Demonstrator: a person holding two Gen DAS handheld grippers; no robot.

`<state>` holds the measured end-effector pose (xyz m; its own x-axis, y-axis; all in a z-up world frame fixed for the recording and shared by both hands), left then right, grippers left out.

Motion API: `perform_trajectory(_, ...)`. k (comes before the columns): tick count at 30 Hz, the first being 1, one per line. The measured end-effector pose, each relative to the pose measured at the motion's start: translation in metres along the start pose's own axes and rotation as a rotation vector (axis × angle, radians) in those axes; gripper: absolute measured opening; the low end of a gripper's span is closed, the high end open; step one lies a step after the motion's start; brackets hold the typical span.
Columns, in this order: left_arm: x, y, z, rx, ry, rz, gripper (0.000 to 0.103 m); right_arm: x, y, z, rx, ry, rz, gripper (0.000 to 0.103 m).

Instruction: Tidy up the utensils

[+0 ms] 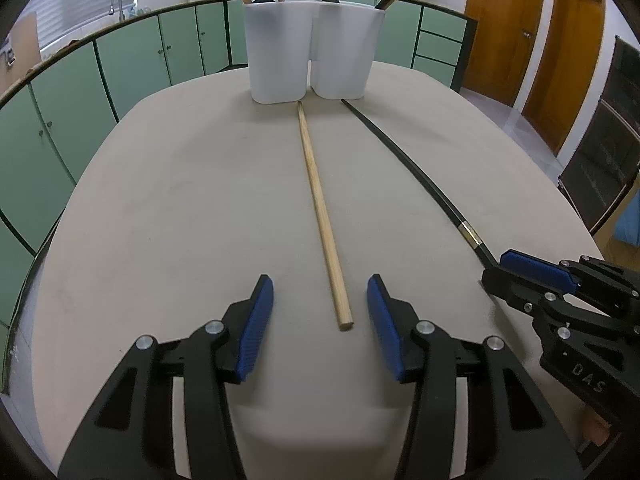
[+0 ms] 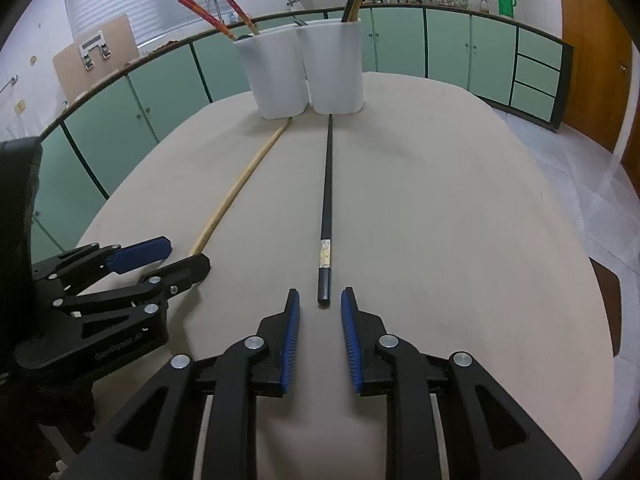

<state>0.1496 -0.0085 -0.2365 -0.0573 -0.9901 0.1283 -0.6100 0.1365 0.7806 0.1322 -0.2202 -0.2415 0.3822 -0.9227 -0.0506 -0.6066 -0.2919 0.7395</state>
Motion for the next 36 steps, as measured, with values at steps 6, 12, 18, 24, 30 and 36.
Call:
perform_trajectory(6, 0.006, 0.0, 0.0, -0.002, -0.002, -0.005, 0.035, -0.006, -0.008, -0.006, -0.011, 0.029, 0.041, 0.007)
perform_trajectory(12, 0.014, -0.001, 0.001, -0.005, -0.004, 0.006, 0.009, -0.006, -0.007, -0.007, -0.01, 0.035, 0.061, 0.007)
perform_trajectory(18, 0.01, 0.007, -0.002, -0.012, 0.003, 0.025, 0.006, 0.0, 0.007, -0.009, 0.021, 0.03, 0.052, 0.006)
perform_trajectory(24, 0.007, 0.042, -0.018, 0.072, -0.024, 0.027, 0.006, 0.006, 0.036, -0.024, 0.096, 0.044, 0.054, 0.006)
perform_trajectory(30, 0.007, 0.085, -0.044, 0.18, -0.039, 0.039, 0.006, 0.01, 0.071, -0.049, 0.187, 0.065, 0.05, 0.006)
perform_trajectory(36, 0.011, 0.12, -0.074, 0.29, -0.053, 0.062, 0.006, 0.009, 0.098, -0.081, 0.264, 0.101, 0.029, 0.006)
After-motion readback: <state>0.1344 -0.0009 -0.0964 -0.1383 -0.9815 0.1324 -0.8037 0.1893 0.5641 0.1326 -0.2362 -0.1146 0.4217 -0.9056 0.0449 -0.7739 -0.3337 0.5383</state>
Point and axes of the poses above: each gripper's, at about its wrist camera, not at the fingertips, and y roughly against the way its jaws point, x to its right, z to its underside, the point moved 1 cm from there along -y, roughly the way its jaws point, and after that the axes turned 10 degrees about y, right-handed, at the moved point
